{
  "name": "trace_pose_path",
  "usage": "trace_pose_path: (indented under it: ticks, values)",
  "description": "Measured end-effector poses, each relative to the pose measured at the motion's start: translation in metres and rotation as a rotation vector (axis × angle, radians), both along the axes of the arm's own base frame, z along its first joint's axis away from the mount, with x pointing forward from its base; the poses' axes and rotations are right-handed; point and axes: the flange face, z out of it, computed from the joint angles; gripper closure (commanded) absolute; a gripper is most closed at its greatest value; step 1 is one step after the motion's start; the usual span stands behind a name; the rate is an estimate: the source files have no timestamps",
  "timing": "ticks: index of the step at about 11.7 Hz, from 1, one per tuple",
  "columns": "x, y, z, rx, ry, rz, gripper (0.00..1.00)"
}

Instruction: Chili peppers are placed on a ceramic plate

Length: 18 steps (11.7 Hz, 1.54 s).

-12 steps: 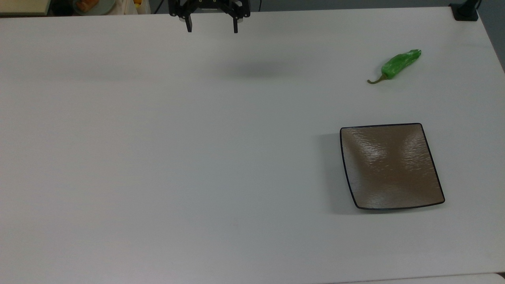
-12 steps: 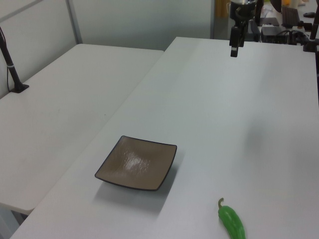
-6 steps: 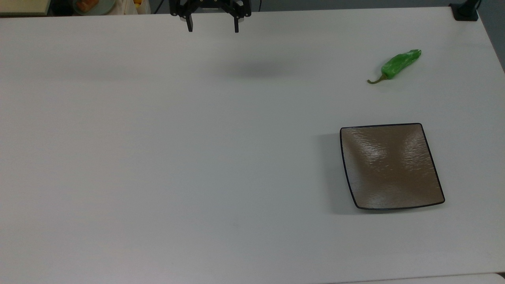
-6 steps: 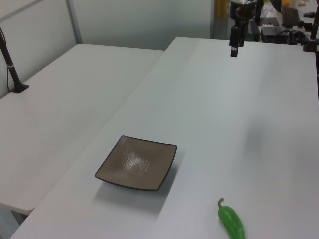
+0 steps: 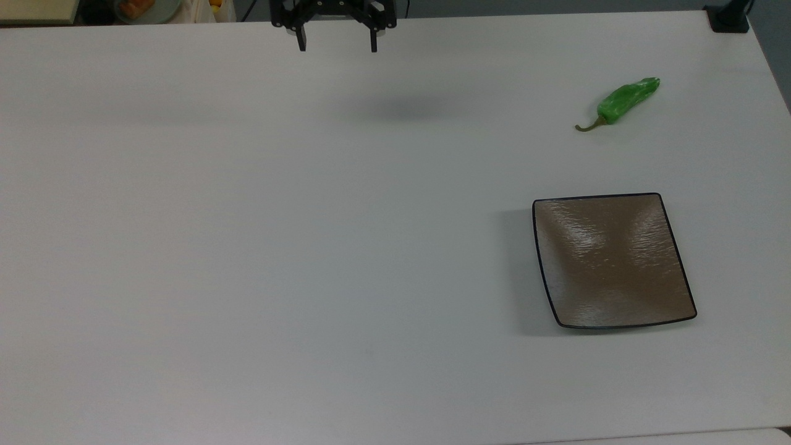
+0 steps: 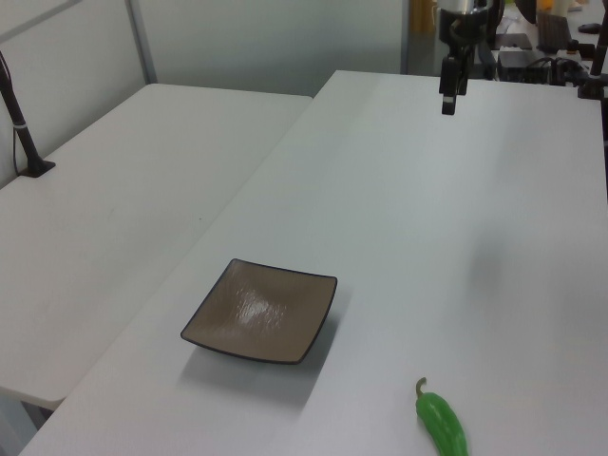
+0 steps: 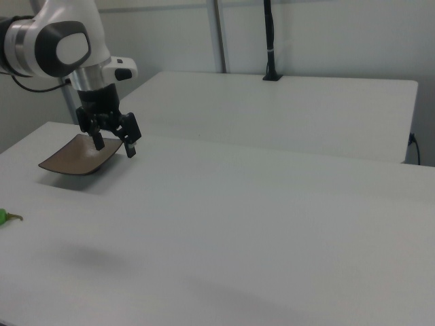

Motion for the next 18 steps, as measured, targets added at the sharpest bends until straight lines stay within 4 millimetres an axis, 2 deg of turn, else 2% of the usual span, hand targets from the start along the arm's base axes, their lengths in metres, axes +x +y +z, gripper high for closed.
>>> trace_pose_path:
  ticks: [2,5,8,10,12,16,18]
  values:
    - [-0.004,0.021,-0.006,0.002,0.014,-0.013,0.0]
    - [-0.013,0.073,-0.011,0.041,0.027,-0.079,0.0]
    - [-0.034,0.137,-0.011,0.056,0.039,-0.144,0.0]
    - [-0.062,0.197,-0.013,0.049,0.05,-0.172,0.0]
    - [-0.082,0.241,-0.017,0.072,0.049,-0.221,0.0]
    - [-0.09,0.296,-0.044,0.157,0.054,-0.345,0.0]
    - [-0.092,0.314,-0.057,0.181,0.055,-0.409,0.0]
